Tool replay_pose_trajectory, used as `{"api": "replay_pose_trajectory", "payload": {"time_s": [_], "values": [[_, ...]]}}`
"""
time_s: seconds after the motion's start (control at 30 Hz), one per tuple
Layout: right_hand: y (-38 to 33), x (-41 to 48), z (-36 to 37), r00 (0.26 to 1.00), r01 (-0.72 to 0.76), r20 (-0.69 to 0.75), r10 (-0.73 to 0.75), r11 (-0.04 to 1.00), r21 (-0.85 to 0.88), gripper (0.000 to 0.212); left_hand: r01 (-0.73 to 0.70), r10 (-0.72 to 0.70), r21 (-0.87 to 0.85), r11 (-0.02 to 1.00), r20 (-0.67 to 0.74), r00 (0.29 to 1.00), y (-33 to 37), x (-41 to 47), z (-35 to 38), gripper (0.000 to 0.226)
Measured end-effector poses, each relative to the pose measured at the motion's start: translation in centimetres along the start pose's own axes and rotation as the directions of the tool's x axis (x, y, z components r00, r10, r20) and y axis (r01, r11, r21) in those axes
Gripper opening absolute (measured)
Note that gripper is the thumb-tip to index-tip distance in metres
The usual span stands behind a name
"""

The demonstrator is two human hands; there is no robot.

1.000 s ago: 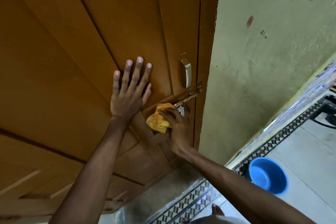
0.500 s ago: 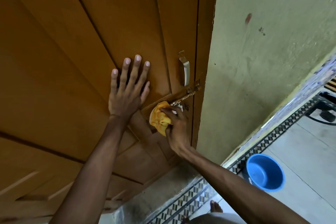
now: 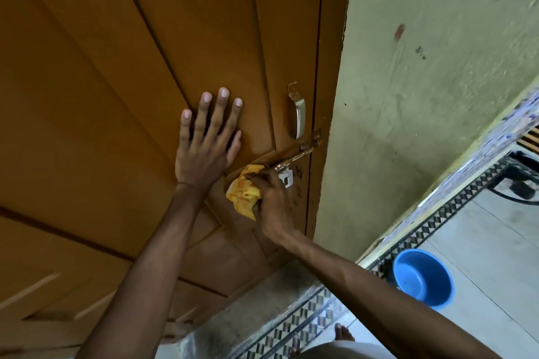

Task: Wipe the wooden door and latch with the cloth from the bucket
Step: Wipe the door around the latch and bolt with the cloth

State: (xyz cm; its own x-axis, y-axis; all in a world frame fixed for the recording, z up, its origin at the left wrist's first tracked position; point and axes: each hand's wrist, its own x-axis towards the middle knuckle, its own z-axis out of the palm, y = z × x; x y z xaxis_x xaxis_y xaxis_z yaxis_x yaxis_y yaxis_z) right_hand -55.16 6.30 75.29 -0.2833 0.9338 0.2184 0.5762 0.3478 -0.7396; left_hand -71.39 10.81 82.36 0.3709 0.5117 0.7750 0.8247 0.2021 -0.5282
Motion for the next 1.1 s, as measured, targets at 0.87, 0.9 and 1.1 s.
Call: {"api": "replay_pose_trajectory", "payload": {"time_s": [0.87,0.9,1.1], "values": [[0.6,1.6,-1.5,1.0,0.022,-0.01,-0.024,0.983,-0.184,0.04,-0.01,0.01,0.003,1.0,-0.021,1.0,-0.1,-0.1,0.2,0.06],[0.4,1.7,-0.9,0.999,0.046,0.025,-0.042,0.986,-0.163,0.048,-0.011,0.011,0.003,1.0,-0.02,1.0,-0.1,-0.1,0.2,0.06],[-1.3,1.0,-0.9,0.982,0.065,0.18,-0.063,0.998,-0.003,0.05,-0.006,0.006,0.007,1.0,-0.023,1.0,-0.2,0.0,0.0,0.06]]}}
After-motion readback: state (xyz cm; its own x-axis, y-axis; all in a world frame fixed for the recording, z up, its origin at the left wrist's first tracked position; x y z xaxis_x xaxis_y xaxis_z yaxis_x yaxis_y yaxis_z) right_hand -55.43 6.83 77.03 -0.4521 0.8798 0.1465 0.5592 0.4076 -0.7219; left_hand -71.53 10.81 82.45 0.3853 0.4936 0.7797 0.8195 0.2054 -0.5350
